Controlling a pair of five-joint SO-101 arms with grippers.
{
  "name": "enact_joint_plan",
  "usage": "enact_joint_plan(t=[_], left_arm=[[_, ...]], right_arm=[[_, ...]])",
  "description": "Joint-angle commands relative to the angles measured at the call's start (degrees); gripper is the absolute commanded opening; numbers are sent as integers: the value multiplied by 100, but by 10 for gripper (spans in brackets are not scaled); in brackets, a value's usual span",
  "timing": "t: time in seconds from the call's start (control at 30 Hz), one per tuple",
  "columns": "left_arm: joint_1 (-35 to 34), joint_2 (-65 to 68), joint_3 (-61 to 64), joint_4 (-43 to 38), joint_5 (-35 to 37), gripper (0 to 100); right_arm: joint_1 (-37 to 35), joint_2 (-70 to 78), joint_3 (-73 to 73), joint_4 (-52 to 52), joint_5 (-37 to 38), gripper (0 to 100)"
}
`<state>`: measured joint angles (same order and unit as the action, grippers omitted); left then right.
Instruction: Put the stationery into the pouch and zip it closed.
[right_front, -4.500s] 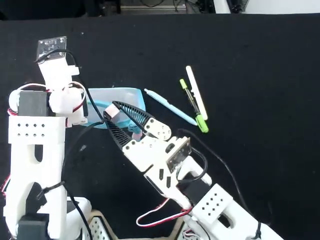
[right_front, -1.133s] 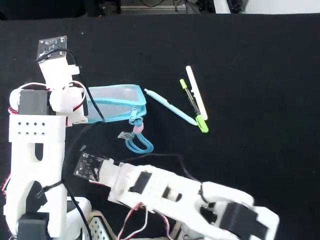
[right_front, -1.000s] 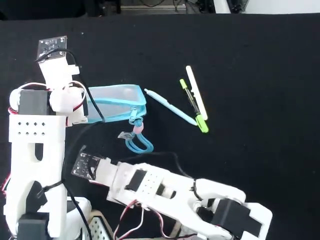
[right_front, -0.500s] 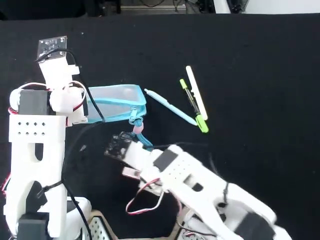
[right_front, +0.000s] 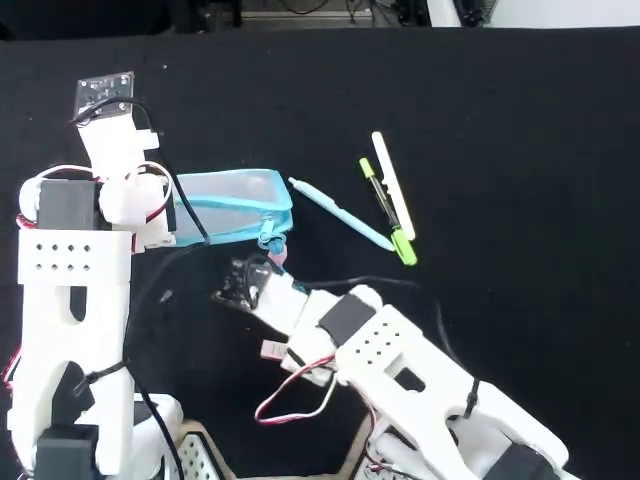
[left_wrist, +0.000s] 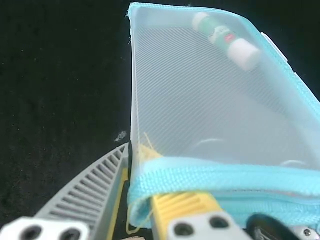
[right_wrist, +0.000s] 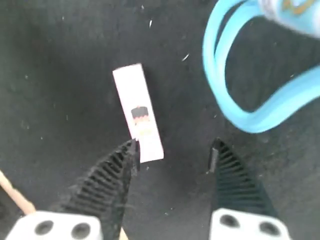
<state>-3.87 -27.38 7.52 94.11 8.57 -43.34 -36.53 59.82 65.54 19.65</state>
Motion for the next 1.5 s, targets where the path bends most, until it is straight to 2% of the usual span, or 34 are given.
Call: enact_joint_plan(t=[0.0,0.17,0.4,0.63,0.73,0.83,0.97,1.23,1.47], left_arm=[[-4,70,-154,44,-44,30],[-4,70,-154,44,-44,30],[-4,70,-154,44,-44,30],[-4,70,-154,44,-44,30],[-4,70,-154,44,-44,30],[-4,70,-154,44,-44,30],[-4,70,-154,44,-53,30],[-4,70,-154,44,-53,30],[-4,70,-154,44,-53,30]], right_arm=[[-281,57,-312,-246,-79,208],[-765,927,-365,-712,-79,208],[-791,2334,-787,-1407,-35,205],[-782,3037,-1446,-1398,-35,204],[-782,3090,-1552,-1398,-35,149],[-782,3090,-1560,-1398,-53,24],[-747,3081,-1587,-1134,-79,8],[-53,1868,-1859,70,-44,11],[-114,-233,-2185,1240,-79,11]])
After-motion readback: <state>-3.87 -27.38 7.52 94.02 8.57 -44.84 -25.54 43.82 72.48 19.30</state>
